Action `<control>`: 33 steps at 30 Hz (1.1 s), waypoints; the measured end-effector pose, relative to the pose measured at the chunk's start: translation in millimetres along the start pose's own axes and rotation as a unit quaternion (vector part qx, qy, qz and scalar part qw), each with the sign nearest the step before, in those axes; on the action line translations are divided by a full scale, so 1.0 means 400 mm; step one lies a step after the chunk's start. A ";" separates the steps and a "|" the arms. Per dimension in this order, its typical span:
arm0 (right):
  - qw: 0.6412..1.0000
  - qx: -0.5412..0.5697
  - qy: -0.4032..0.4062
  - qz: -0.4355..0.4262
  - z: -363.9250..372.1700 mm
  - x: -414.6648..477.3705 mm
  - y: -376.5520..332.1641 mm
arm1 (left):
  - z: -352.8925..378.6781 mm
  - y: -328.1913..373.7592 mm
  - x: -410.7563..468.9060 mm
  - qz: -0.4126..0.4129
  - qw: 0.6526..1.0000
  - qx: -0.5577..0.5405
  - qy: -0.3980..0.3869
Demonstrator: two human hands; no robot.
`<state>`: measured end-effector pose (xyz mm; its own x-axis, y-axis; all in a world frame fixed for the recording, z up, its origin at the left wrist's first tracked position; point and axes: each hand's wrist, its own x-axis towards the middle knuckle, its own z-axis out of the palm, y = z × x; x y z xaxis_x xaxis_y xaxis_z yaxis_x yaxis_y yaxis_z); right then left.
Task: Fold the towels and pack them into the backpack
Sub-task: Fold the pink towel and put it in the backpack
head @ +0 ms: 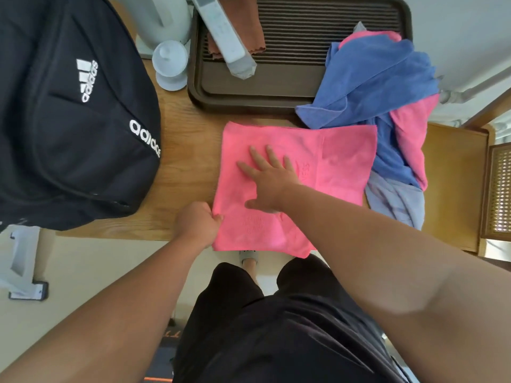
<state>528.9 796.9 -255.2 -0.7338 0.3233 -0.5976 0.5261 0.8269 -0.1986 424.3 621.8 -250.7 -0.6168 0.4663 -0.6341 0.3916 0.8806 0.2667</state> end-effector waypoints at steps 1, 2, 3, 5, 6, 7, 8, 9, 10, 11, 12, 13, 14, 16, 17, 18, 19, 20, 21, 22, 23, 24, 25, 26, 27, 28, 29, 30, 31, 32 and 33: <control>1.000 0.006 0.000 -0.006 -0.001 0.012 -0.026 | -0.014 -0.025 0.003 -0.006 1.000 0.013 0.010; 1.000 0.013 0.000 -0.014 -0.002 0.024 -0.050 | -0.027 -0.049 0.006 -0.013 0.999 0.027 0.019; 1.000 0.019 -0.001 -0.022 -0.006 0.035 -0.072 | -0.038 -0.069 0.008 -0.020 0.999 0.041 0.029; 0.999 0.035 0.004 -0.036 -0.017 0.051 -0.106 | -0.055 -0.099 0.009 -0.032 0.997 0.058 0.047; 0.998 0.048 0.013 -0.042 -0.023 0.055 -0.116 | -0.060 -0.107 0.009 -0.033 0.996 0.064 0.056; 0.996 0.066 0.028 -0.045 -0.031 0.056 -0.121 | -0.063 -0.110 0.007 -0.028 0.995 0.071 0.065; 0.994 0.091 0.048 -0.046 -0.038 0.053 -0.120 | -0.064 -0.110 0.006 -0.019 0.994 0.076 0.074; 0.990 0.117 0.071 -0.042 -0.044 0.046 -0.113 | -0.063 -0.103 0.003 -0.004 0.994 0.077 0.083; 0.985 0.138 0.098 -0.032 -0.048 0.034 -0.100 | -0.060 -0.091 -0.001 0.016 0.993 0.071 0.089; 0.980 0.153 0.129 -0.016 -0.049 0.020 -0.080 | -0.055 -0.073 -0.007 0.042 0.994 0.054 0.091; 0.974 0.161 0.161 0.006 -0.048 0.004 -0.054 | -0.048 -0.051 -0.013 0.073 0.993 0.034 0.085; 0.968 0.167 0.185 0.035 -0.045 -0.016 -0.023 | -0.039 -0.025 -0.021 0.107 0.991 0.019 0.072; 0.963 0.169 0.197 0.070 -0.041 -0.039 0.010 | -0.027 0.002 -0.028 0.140 0.989 0.015 0.054; 0.962 0.151 0.183 0.134 -0.027 -0.090 0.080 | 0.000 0.058 -0.043 0.195 0.980 0.029 0.010; 0.965 0.136 0.162 0.157 -0.017 -0.120 0.114 | 0.014 0.086 -0.051 0.215 0.976 0.039 -0.008; 0.969 0.121 0.135 0.167 -0.005 -0.148 0.145 | 0.030 0.110 -0.057 0.231 0.971 0.056 -0.021; 0.976 0.104 0.101 0.161 0.010 -0.175 0.172 | 0.047 0.132 -0.062 0.246 0.965 0.085 -0.028; 0.984 0.078 0.061 0.147 0.028 -0.198 0.195 | 0.062 0.152 -0.067 0.259 0.957 0.125 -0.030; 0.990 0.045 0.022 0.130 0.049 -0.215 0.212 | 0.075 0.169 -0.070 0.265 0.950 0.165 -0.030; 0.993 0.011 -0.006 0.115 0.072 -0.229 0.227 | 0.084 0.185 -0.073 0.264 0.943 0.199 -0.030; 0.994 -0.015 -0.020 0.107 0.094 -0.238 0.238 | 0.092 0.198 -0.075 0.256 0.940 0.224 -0.033; 0.994 -0.027 -0.022 0.105 0.110 -0.246 0.248 | 0.101 0.207 -0.074 0.248 0.938 0.241 -0.033; 0.994 -0.027 -0.017 0.106 0.122 -0.252 0.255 | 0.109 0.212 -0.075 0.241 0.937 0.253 -0.029; 0.994 -0.026 -0.013 0.106 0.130 -0.256 0.260 | 0.118 0.214 -0.079 0.234 0.936 0.261 -0.023; 0.994 -0.025 -0.011 0.102 0.134 -0.261 0.265 | 0.124 0.214 -0.083 0.232 0.936 0.265 -0.016; 0.995 -0.028 -0.011 0.097 0.138 -0.266 0.268 | 0.130 0.212 -0.087 0.232 0.936 0.265 -0.010; 0.995 -0.031 -0.013 0.091 0.142 -0.271 0.271 | 0.134 0.209 -0.091 0.233 0.936 0.264 -0.007; 0.996 -0.032 -0.013 0.086 0.146 -0.276 0.272 | 0.137 0.206 -0.096 0.233 0.936 0.264 -0.005; 0.996 -0.029 -0.007 0.082 0.148 -0.279 0.271 | 0.141 0.203 -0.098 0.234 0.935 0.265 0.000; 0.997 -0.022 0.004 0.079 0.149 -0.281 0.269 | 0.146 0.200 -0.099 0.233 0.935 0.266 0.007; 0.997 -0.007 0.023 0.076 0.146 -0.279 0.265 | 0.151 0.198 -0.099 0.229 0.936 0.267 0.015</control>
<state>691.8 821.8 -254.8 -0.6654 0.4653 -0.5838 0.6261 0.7737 -0.0970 521.0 668.1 -248.5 -0.3162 0.7940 -0.5193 0.9000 0.4241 0.1005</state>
